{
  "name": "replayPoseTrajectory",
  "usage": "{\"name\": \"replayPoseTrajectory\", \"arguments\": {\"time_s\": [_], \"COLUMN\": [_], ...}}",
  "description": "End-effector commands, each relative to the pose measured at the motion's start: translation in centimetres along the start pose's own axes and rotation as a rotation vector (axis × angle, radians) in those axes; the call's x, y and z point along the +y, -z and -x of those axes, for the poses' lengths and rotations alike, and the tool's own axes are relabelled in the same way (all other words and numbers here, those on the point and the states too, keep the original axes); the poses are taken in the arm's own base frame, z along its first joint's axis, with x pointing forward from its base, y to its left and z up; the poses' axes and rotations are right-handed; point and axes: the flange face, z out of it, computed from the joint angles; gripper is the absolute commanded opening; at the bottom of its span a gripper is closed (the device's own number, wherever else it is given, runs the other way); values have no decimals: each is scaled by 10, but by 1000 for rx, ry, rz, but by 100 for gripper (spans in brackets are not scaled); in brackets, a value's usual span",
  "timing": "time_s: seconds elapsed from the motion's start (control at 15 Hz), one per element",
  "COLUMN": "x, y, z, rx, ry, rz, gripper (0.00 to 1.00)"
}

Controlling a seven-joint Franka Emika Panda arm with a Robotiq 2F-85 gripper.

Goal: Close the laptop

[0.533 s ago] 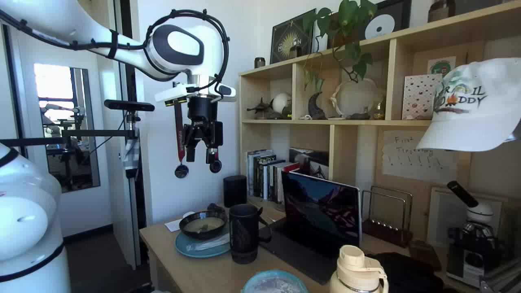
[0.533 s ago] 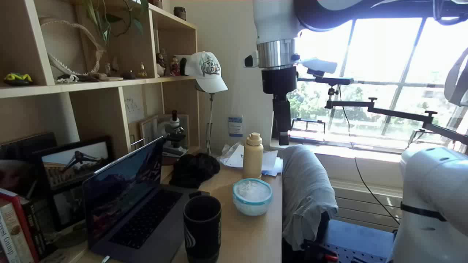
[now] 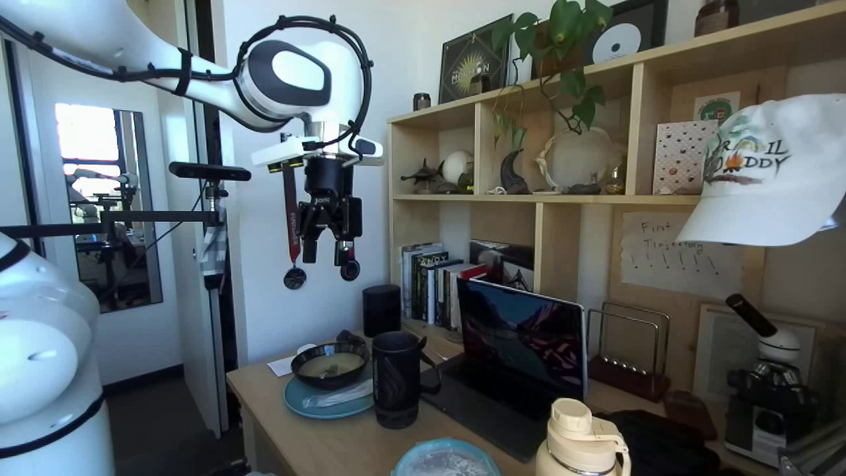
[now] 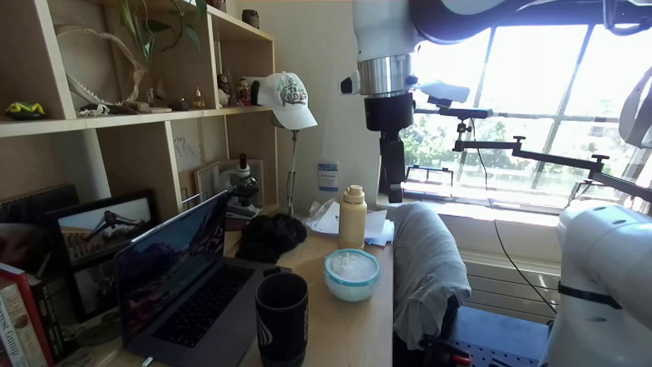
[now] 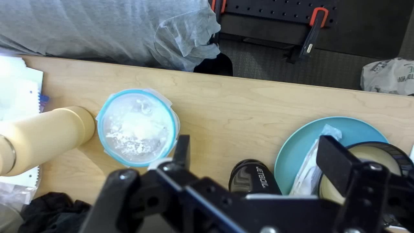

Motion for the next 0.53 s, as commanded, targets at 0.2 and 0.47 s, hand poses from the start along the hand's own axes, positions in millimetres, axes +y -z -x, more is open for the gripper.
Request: {"name": "replayPoseTrajectory", "arguments": {"time_s": [0.2,0.47], "x": [37,71], "y": [-4,-2], "z": [-42,-93], "rx": [27,93], "ry": [67,123], "rz": [47,134], "gripper": [100,100]}}
